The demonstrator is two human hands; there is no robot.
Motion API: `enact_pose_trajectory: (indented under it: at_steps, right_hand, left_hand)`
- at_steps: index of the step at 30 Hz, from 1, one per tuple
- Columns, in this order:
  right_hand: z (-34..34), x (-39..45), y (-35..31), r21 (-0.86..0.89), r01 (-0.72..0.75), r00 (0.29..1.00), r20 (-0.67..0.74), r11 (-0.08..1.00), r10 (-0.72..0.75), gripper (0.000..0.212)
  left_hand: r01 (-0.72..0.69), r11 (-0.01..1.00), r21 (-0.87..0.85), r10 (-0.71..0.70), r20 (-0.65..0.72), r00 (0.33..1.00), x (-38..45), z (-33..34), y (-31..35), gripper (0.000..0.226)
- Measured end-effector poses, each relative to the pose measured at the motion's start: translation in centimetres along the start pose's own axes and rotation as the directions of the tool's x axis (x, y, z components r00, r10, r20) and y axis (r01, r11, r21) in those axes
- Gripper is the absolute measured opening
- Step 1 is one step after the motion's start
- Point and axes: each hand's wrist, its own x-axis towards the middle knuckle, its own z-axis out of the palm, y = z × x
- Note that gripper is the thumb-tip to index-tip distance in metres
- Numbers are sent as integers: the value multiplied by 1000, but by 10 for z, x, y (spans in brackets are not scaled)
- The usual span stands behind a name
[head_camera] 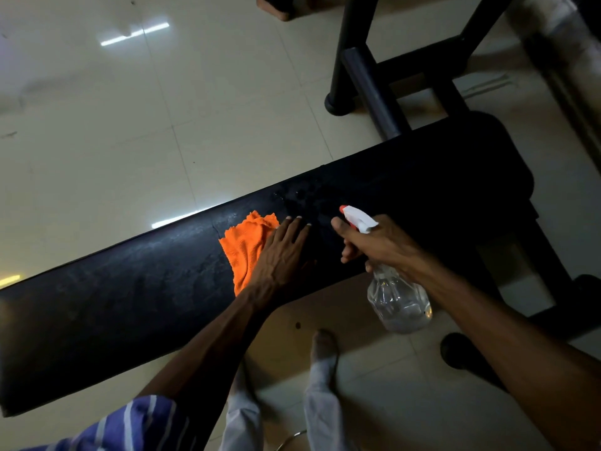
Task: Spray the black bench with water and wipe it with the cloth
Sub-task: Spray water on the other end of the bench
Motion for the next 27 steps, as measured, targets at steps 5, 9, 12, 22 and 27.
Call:
enact_pose_trajectory:
  at_steps: [5,9,12,22,27]
  right_hand:
    - [-8,-6,2,38,5,997,-75,999,-2,56]
    - [-28,-15,6,40,36,983,-181,999,-29,52]
    - [-53,-21,17,37,18,964,-264,999,-7,52]
    - [-132,-39,56,298,66,834,-541,952,112,50]
    - [-164,-48,76,355,106,821,-558,929,119,18]
  left_hand:
    - [19,1000,-2,-19,20,1000,3,5,5,74]
    - [3,1000,-3,-3,4,1000,13,10,23,74]
    - [-44,999,-16,44,-11,999,28,8,45,75]
    - [-204,979,1,204,17,979,96,0,136,80]
    - [-251,968,32,248,63,967,123,2,163,83]
